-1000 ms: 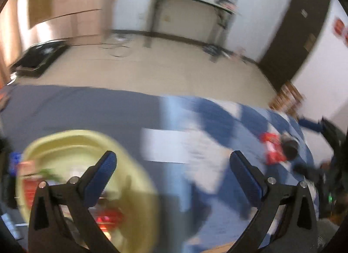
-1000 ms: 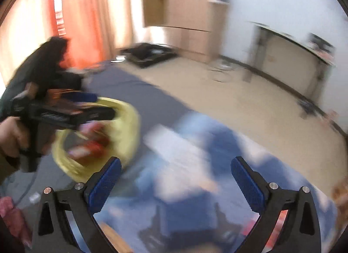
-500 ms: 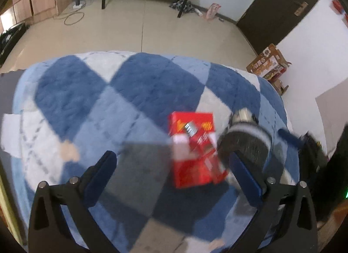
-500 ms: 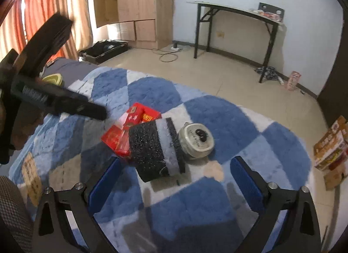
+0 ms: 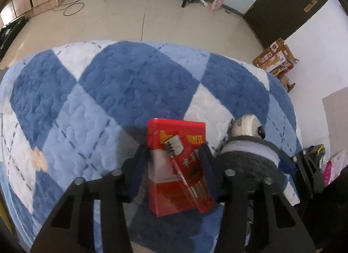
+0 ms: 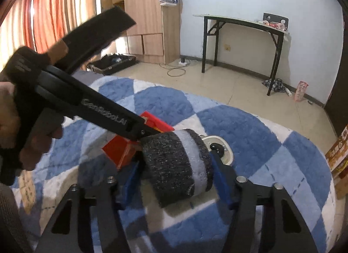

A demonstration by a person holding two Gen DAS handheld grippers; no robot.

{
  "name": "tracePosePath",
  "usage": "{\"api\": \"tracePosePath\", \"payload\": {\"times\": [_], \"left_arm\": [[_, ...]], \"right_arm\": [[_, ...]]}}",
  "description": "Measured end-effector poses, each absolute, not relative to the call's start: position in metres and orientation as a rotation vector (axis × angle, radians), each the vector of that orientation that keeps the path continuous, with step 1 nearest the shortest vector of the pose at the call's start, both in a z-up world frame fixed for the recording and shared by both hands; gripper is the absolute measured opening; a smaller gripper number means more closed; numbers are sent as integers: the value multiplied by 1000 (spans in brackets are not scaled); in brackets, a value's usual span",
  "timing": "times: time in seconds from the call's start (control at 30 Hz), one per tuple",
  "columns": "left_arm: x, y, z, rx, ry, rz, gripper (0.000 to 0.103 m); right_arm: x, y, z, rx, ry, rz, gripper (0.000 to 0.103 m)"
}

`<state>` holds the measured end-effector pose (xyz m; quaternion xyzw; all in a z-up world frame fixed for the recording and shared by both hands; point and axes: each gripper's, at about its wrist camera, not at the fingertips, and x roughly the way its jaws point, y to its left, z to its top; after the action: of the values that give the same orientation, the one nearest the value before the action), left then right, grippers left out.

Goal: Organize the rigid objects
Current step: 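Grasp the striped black foam cylinder with the right tool while the left tool grasps the red lighter, then carry the foam cylinder and lighter into the yellow basin, release both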

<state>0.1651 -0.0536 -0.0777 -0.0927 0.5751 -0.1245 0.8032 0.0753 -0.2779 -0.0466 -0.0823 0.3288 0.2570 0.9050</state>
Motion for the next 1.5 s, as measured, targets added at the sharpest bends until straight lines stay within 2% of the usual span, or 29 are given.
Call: {"api": "tracePosePath", "payload": {"times": [0.07, 0.13, 0.27, 0.33, 0.6, 0.77, 0.9, 1.03, 1.1, 1.23, 1.33, 1.5], "left_arm": [[165, -41, -73, -258, 1230, -293, 36], [164, -32, -69, -267, 1228, -301, 24], [156, -14, -71, -263, 1242, -307, 19], [153, -4, -71, -283, 1237, -306, 11], [131, 25, -70, -315, 1266, -313, 11], [112, 10, -88, -194, 1290, -286, 11], [102, -3, -97, -109, 1250, -281, 11], [100, 16, -75, -166, 1190, -282, 11], [98, 43, -49, -193, 1136, -284, 11], [76, 148, 20, -327, 994, -196, 11], [50, 228, 54, -286, 929, -83, 11], [14, 344, 61, -310, 910, 86, 11]], "right_arm": [[69, -284, -47, -149, 687, 536, 58], [63, -289, -46, -133, 689, 537, 58], [57, -300, -45, -89, 700, 520, 58], [54, -305, -44, -61, 706, 520, 58], [38, -309, -30, -56, 703, 541, 56], [25, -303, -30, -73, 731, 536, 56], [24, -300, -33, -85, 764, 518, 56], [17, -291, -13, -109, 736, 551, 56], [15, -280, 6, -142, 695, 592, 56], [17, -233, 59, -194, 597, 691, 56], [25, -176, 94, -233, 554, 759, 56], [32, -60, 120, -297, 548, 881, 56]]}}
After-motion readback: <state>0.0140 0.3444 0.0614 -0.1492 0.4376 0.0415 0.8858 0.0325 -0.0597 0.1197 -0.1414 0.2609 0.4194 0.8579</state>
